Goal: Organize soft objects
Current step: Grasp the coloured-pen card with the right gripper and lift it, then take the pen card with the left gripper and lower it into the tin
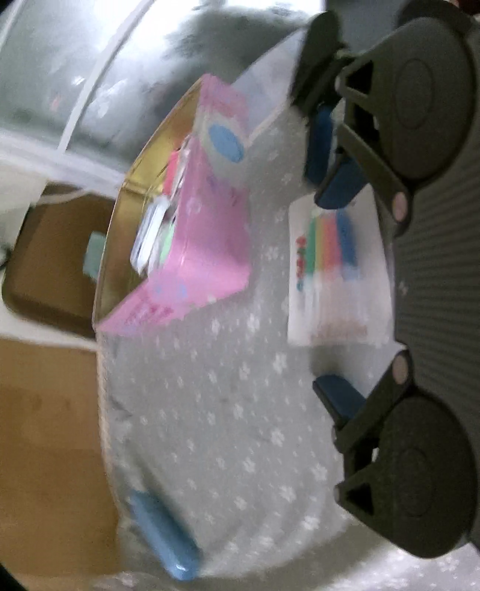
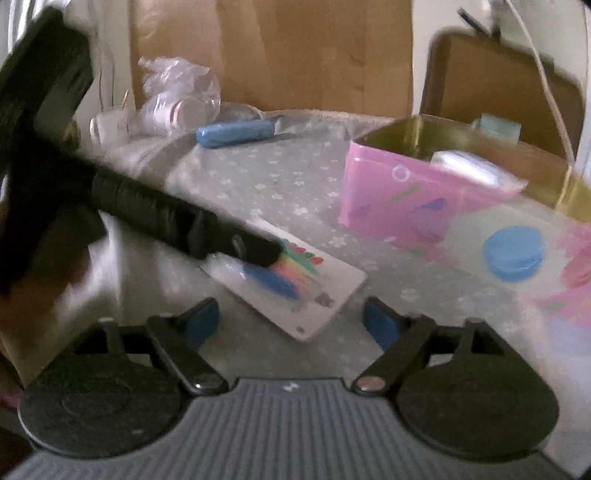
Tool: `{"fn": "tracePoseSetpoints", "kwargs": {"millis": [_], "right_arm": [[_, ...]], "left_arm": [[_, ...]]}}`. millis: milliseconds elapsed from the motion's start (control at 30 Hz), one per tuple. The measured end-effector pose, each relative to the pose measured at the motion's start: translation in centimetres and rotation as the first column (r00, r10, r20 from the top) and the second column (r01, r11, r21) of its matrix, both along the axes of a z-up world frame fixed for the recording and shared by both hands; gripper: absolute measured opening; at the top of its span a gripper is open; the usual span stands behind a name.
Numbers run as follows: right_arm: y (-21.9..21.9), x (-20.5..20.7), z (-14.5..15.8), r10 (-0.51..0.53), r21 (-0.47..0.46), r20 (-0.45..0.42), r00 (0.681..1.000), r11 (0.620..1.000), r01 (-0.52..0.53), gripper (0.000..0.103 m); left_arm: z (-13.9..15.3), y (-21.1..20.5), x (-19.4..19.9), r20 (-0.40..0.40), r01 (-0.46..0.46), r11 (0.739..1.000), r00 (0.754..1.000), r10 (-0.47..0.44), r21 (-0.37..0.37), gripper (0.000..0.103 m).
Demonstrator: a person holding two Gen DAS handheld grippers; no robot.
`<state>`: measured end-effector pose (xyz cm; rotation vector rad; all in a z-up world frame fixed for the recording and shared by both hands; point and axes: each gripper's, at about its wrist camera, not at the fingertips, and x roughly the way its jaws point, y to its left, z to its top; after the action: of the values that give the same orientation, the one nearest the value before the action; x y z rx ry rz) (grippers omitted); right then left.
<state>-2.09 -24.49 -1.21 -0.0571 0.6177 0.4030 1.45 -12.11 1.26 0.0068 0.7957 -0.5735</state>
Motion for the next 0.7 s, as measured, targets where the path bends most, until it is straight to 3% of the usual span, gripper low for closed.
{"fn": "tracePoseSetpoints", "kwargs": {"millis": [67,167,200,233,467,533,633,700], "right_arm": [[0.9,0.3,0.0,-0.001,-0.028,0.022,1.0,1.0,0.002,0.071],[0.7,-0.1,-0.1,-0.006,0.002,0.039,0.999,1.0,0.006,0.069],[0.6,-0.6,0.0,-0.027,0.009,0.056,0.998,1.0,0.026,0.055],[0.5,-0.9,0.1,-0.045,0.005,0.07,0.997,0.999,0.044,0.05],[-0.6,-2.0,3.6,-0.133,0.074,0.23,0.964,0.99,0.119,0.048],[-1.4,-1.6,4.9,-0.168,0.076,0.283,0.944,0.985,0.153,0.048],[-2.9,-0.4,6.4,-0.205,0.096,0.332,0.921,0.978,0.184,0.044],[-3.5,0.5,6.8,-0.233,0.079,0.369,0.9,0.973,0.219,0.044]], "left_arm": [[0.0,-0.8,-0.8,0.03,-0.017,0.999,0.999,0.015,0.048,0.098],[0.5,0.9,-0.7,-0.011,-0.043,0.998,0.999,0.042,-0.037,0.096],[1.0,1.4,-1.0,-0.008,-0.05,0.996,0.999,0.05,-0.067,0.096],[1.7,1.4,-1.1,0.013,-0.043,0.996,0.999,0.044,-0.082,0.096],[7.4,-0.7,-2.4,0.256,0.03,0.998,0.967,-0.014,-0.057,0.096],[8.8,-1.9,-1.2,0.285,0.054,0.996,0.958,-0.032,-0.067,0.095],[9.9,-4.5,1.1,0.258,0.166,0.979,0.957,-0.131,-0.12,0.088],[10.0,-7.0,2.1,0.29,0.175,0.979,0.947,-0.14,-0.101,0.088]]}}
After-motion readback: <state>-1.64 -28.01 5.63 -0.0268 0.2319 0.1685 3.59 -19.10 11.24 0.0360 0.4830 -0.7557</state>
